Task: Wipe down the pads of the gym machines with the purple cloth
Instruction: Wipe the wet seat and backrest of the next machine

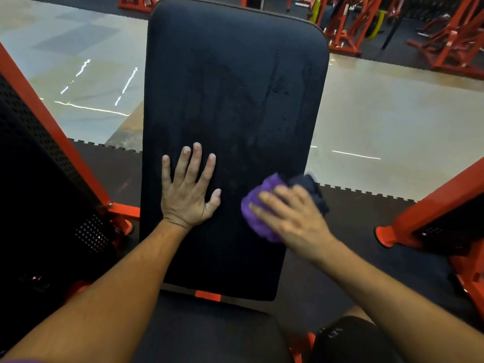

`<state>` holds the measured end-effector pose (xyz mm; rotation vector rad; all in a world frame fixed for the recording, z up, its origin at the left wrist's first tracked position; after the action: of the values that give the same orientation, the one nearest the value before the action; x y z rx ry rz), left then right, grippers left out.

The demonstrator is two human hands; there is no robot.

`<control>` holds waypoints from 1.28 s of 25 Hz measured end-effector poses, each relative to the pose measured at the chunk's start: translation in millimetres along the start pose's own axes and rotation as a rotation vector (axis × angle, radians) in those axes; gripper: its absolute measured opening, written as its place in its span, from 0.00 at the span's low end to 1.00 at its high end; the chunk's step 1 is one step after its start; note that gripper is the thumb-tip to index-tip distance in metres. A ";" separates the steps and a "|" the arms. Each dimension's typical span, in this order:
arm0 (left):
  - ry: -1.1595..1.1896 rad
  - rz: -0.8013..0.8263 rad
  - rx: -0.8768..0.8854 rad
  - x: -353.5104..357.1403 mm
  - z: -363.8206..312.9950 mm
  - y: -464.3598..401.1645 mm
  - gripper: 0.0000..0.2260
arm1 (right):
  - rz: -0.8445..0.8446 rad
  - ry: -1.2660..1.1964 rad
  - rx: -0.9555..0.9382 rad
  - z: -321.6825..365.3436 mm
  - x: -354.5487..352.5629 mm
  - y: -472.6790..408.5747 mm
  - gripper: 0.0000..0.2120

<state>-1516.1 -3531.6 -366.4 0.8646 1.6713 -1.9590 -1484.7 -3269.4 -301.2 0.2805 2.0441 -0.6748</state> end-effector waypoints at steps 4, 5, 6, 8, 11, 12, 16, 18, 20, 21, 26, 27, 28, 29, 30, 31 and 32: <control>0.003 0.011 -0.009 -0.8 -0.9 0.3 0.34 | -0.150 -0.058 0.347 -37.7 -33.0 -53.4 0.21; 0.006 0.011 -0.010 -0.3 -1.7 1.4 0.34 | -0.139 -0.056 0.322 -22.9 -24.2 -43.7 0.23; -0.003 0.013 -0.015 0.5 -1.7 2.0 0.34 | -0.081 -0.051 0.246 -1.1 -10.2 -26.1 0.22; -0.009 0.017 -0.012 0.5 0.1 1.6 0.34 | 0.142 -0.021 0.066 34.5 6.8 10.1 0.23; 0.009 0.017 0.000 0.1 0.3 -2.4 0.35 | 0.287 -0.097 0.025 33.4 2.8 17.2 0.29; 0.020 0.028 -0.003 -0.1 -0.4 -2.7 0.35 | 0.264 -0.147 0.066 33.3 -7.9 12.1 0.30; 0.015 0.037 -0.011 -1.4 -0.7 3.4 0.35 | 0.062 -0.339 0.255 36.2 -51.1 4.7 0.27; 0.018 0.042 -0.002 -4.1 -1.6 -4.9 0.36 | 0.011 -0.357 0.311 26.5 -63.1 5.0 0.27; 0.053 0.055 -0.021 -8.7 -3.0 -4.0 0.37 | 0.005 -0.324 0.312 18.0 -66.4 8.7 0.28; 0.105 0.062 -0.066 -9.8 -2.6 7.2 0.37 | 0.012 -0.292 0.284 17.6 -68.1 12.5 0.29; 0.163 0.326 -0.376 17.3 -24.0 148.0 0.36 | -0.014 -0.111 -0.003 -7.4 -59.9 -16.8 0.20; 0.170 0.355 -0.394 24.7 -28.2 159.2 0.36 | -0.009 -0.065 -0.036 -14.1 -53.8 -35.6 0.21; 0.177 0.365 -0.402 30.6 -30.9 161.2 0.37 | -0.015 -0.029 -0.035 -16.6 -48.1 -55.9 0.21; 0.175 0.370 -0.400 34.1 -31.2 157.6 0.37 | -0.034 -0.011 -0.007 -13.7 -43.3 -76.3 0.22; 0.177 0.366 -0.400 36.4 -30.6 155.3 0.37 | -0.061 -0.013 0.025 -5.0 -37.6 -98.1 0.23; 0.187 0.353 -0.403 38.1 -29.8 155.7 0.37 | -0.087 -0.030 0.046 7.1 -33.9 -121.0 0.25; 0.196 0.343 -0.400 39.5 -31.1 158.6 0.37 | -0.091 -0.028 0.050 20.2 -30.1 -142.2 0.26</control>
<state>-1432.1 -3527.8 -510.0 1.1198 1.7950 -1.2913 -1517.6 -3395.8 -234.3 0.2071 2.0251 -0.7823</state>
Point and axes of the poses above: each hand's wrist, its own y-axis away from the middle knuckle, its own x-axis out of the palm, z = x × y, the point moved 2 cm from there along -y, towards the middle knuckle, and after that the axes turned 11 degrees about z, right-handed, at the moved point
